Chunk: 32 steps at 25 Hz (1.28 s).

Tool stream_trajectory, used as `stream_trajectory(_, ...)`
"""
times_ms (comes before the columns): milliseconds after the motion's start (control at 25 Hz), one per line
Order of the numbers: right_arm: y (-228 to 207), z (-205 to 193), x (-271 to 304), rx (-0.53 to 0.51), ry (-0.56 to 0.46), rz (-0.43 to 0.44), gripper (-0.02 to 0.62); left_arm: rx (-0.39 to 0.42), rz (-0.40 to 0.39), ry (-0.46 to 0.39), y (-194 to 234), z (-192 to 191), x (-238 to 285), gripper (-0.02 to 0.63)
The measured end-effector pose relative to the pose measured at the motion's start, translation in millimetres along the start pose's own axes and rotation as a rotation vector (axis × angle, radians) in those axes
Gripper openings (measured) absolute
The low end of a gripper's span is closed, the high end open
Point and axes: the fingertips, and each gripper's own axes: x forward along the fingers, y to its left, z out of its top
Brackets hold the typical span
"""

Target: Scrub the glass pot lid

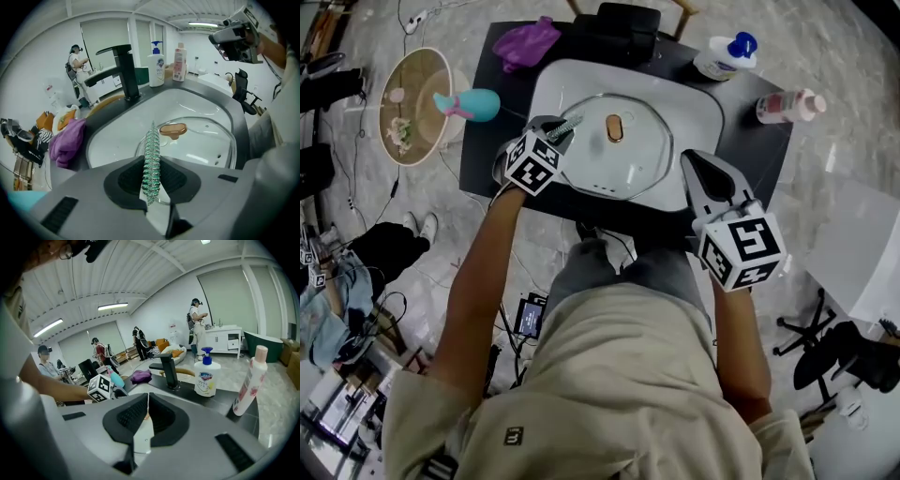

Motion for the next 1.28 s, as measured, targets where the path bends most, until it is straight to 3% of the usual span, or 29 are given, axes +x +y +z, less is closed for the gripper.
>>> stream_trajectory(520, 14, -9, 11, 0.027, -0.004, 0.024, 0.026, 0.080, -0.223, 0.033, -72, 0, -29, 0.086)
stream_trajectory(1280, -11, -29, 4, 0.092, -0.004, -0.025, 0.026, 0.271, -0.464, -0.015, -179, 67, -13, 0.086)
